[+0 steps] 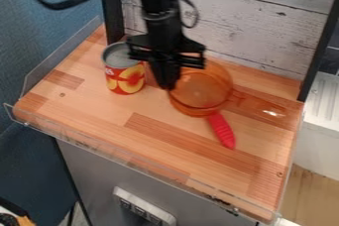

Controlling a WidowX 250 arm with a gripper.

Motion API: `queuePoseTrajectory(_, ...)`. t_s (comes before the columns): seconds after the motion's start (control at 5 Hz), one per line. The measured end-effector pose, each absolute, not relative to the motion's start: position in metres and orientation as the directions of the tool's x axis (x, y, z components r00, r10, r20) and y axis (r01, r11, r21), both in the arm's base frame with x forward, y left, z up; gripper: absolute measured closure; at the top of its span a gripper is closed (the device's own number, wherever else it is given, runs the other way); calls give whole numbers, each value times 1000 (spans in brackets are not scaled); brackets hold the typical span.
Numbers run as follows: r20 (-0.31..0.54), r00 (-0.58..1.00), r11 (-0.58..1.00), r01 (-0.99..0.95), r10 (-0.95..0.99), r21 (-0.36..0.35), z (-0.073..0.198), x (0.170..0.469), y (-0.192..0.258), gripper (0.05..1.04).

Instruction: Moved the pot to the upper right of the table next to the red fork

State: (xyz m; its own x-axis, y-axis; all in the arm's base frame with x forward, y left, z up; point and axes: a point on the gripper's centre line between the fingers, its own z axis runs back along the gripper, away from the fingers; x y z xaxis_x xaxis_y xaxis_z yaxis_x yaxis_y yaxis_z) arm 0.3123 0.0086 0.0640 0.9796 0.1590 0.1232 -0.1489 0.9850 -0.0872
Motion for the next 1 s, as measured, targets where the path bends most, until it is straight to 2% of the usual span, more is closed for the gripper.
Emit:
queuePoseTrajectory(0.4,101,984,989,-143,147,-44,45,349,-22,1009)
queuePoseTrajectory(1.0,91,977,981,-193,193,-1,23,394,-27,1009)
